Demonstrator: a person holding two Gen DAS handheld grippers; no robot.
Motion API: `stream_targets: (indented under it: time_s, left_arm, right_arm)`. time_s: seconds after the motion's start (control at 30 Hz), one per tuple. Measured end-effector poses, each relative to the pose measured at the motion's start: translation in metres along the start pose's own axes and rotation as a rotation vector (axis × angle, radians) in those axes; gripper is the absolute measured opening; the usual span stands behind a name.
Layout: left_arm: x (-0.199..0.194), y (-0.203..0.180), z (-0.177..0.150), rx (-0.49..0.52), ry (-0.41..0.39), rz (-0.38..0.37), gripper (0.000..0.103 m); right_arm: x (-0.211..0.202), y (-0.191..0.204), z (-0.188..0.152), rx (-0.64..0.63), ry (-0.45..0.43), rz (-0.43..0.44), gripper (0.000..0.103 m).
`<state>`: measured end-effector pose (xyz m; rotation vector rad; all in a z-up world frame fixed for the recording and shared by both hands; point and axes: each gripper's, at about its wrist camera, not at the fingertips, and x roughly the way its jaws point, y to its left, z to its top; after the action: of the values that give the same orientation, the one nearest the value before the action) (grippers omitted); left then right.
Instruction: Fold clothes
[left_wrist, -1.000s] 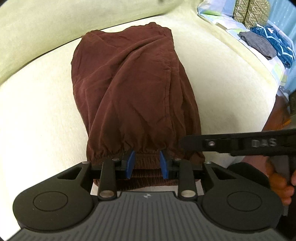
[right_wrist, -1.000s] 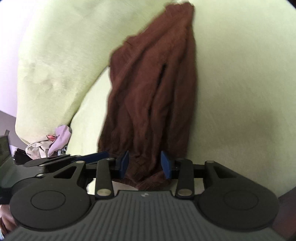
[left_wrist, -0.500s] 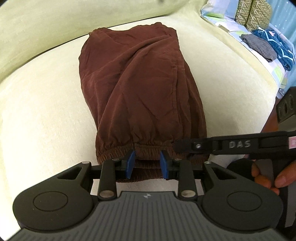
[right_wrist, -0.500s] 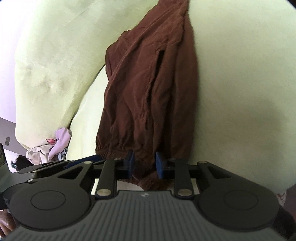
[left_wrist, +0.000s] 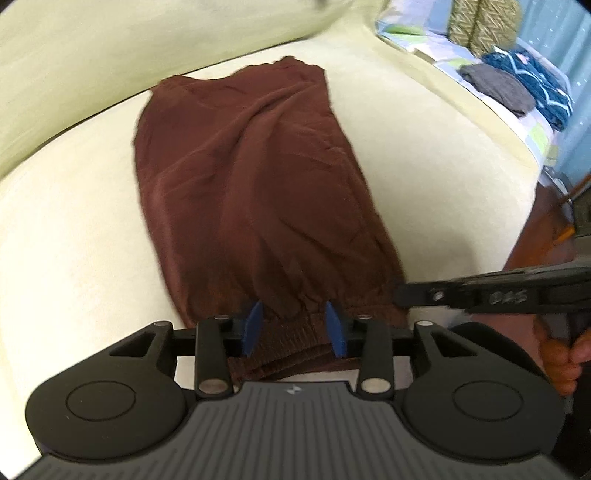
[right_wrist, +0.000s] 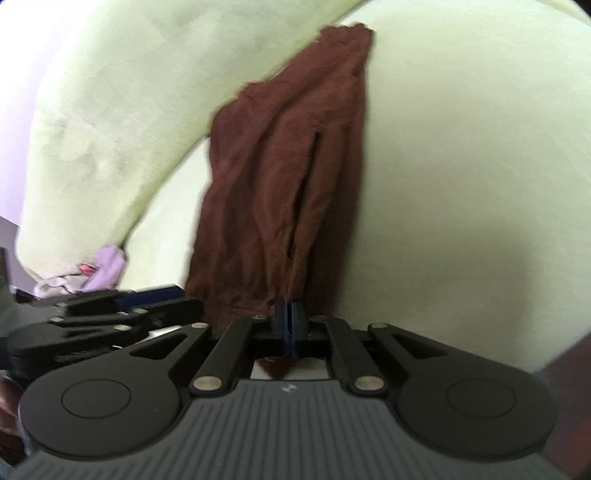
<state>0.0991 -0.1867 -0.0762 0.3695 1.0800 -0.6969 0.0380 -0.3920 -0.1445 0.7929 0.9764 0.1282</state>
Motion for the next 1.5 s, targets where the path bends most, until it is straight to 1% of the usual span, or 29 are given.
stream_targets:
  time_s: [0.1, 0.3, 0.4, 0.43, 0.53, 0.63, 0.7, 0.77, 0.87, 0.97, 1.1, 1.13, 1.2, 1.3, 1.4, 1.47, 1.5]
  left_arm:
    - [0.004, -0.006, 0.004, 0.024, 0.007, 0.002, 0.044]
    - [0.014, -0.009, 0.019, 0.032, 0.006, -0.015, 0.044]
    - [0.027, -0.017, 0.024, 0.062, 0.022, -0.04, 0.044]
    - [0.031, -0.02, 0.024, 0.075, 0.029, -0.042, 0.044]
    - [0.042, -0.026, 0.017, 0.103, 0.057, -0.056, 0.044]
    - [0.05, -0.032, 0.007, 0.129, 0.084, -0.065, 0.044]
    - [0.05, -0.037, -0.001, 0.16, 0.067, -0.047, 0.044]
    - [0.048, -0.041, -0.006, 0.185, 0.05, -0.037, 0.044]
    - [0.045, -0.042, -0.013, 0.225, 0.034, -0.04, 0.044]
    - [0.046, -0.036, -0.014, 0.21, 0.028, -0.068, 0.044]
    - [0.045, -0.028, -0.017, 0.188, 0.013, -0.099, 0.044]
    - [0.045, -0.027, -0.018, 0.185, 0.008, -0.104, 0.044]
    - [0.045, -0.025, -0.018, 0.181, 0.006, -0.11, 0.044]
    - [0.046, -0.023, -0.019, 0.171, 0.006, -0.12, 0.044]
    - [0.047, -0.021, -0.018, 0.163, 0.007, -0.129, 0.044]
    - [0.048, -0.02, -0.018, 0.159, 0.008, -0.133, 0.045]
    - [0.048, -0.02, -0.019, 0.158, 0.008, -0.134, 0.045]
  right_arm:
    - [0.004, 0.001, -0.003, -0.02, 0.018, -0.022, 0.001]
    - [0.005, 0.006, -0.007, -0.069, 0.06, -0.026, 0.001]
    - [0.0, -0.002, 0.003, -0.027, 0.11, -0.007, 0.016]
    - [-0.005, -0.002, 0.006, -0.038, 0.107, -0.013, 0.019]
    - [-0.017, -0.005, 0.021, -0.069, 0.07, -0.04, 0.019]
    - [-0.024, -0.015, 0.046, -0.059, 0.003, -0.057, 0.019]
    - [-0.022, -0.021, 0.069, -0.056, -0.045, -0.052, 0.019]
    - [-0.017, -0.024, 0.09, -0.056, -0.072, -0.054, 0.02]
    - [-0.004, -0.026, 0.128, -0.1, -0.118, -0.079, 0.02]
    - [0.013, -0.028, 0.17, -0.149, -0.155, -0.104, 0.02]
    - [0.036, -0.037, 0.217, -0.195, -0.167, -0.127, 0.021]
    - [0.04, -0.04, 0.224, -0.197, -0.165, -0.129, 0.025]
    - [0.051, -0.046, 0.24, -0.206, -0.162, -0.13, 0.027]
    - [0.07, -0.056, 0.267, -0.178, -0.168, -0.122, 0.029]
    - [0.082, -0.063, 0.284, -0.154, -0.178, -0.106, 0.031]
    - [0.089, -0.064, 0.29, -0.163, -0.174, -0.099, 0.031]
    - [0.092, -0.064, 0.291, -0.172, -0.173, -0.094, 0.024]
